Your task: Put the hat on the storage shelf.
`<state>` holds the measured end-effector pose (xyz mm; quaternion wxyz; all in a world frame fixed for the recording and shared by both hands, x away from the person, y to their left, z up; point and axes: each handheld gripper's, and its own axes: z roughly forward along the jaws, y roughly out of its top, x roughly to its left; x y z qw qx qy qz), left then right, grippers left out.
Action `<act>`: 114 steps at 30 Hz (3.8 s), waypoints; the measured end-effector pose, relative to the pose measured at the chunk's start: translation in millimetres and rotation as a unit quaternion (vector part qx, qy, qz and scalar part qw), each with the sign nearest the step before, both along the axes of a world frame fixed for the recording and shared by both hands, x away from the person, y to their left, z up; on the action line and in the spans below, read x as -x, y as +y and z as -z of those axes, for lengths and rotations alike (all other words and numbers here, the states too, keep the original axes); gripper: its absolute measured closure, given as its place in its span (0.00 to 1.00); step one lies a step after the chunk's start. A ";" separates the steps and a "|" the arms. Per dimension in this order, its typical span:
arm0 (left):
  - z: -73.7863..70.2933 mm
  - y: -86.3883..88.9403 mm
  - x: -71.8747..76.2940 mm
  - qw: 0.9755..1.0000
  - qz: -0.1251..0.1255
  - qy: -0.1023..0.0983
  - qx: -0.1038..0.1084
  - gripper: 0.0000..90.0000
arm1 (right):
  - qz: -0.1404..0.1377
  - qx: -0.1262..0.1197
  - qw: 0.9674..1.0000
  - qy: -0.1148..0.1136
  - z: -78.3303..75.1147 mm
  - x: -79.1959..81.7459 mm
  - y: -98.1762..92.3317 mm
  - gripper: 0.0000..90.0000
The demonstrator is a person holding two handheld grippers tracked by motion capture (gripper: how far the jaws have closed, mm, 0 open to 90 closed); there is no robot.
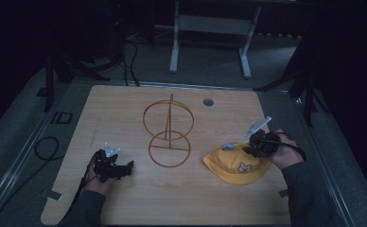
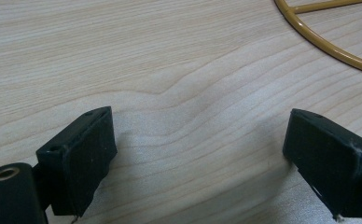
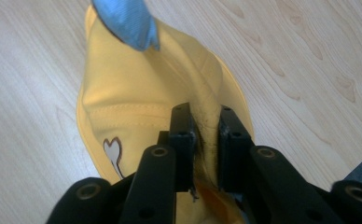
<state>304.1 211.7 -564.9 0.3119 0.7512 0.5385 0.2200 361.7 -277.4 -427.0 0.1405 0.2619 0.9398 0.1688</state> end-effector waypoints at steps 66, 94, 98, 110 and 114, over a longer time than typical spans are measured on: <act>-0.2 0.1 0.0 1.000 0.001 0.001 0.000 0.11 | -0.036 0.000 0.998 -0.052 -56.0 -11.5 15.3 0.91; -0.1 -0.1 -0.1 1.000 0.000 0.000 0.001 0.11 | -0.038 -0.022 0.996 -0.073 -77.7 -21.6 18.5 0.91; -0.1 -0.1 0.0 1.000 0.000 0.000 0.001 0.11 | -0.038 -0.026 0.996 -0.079 -82.8 -21.9 18.6 0.91; -0.2 0.0 -0.1 1.000 0.000 0.000 0.000 0.11 | -0.031 -0.043 0.994 -0.098 -93.3 -25.3 16.7 0.92; -0.1 0.0 -0.1 1.000 0.000 0.000 0.000 0.11 | -0.029 -0.048 0.993 -0.100 -95.9 -26.9 15.4 0.92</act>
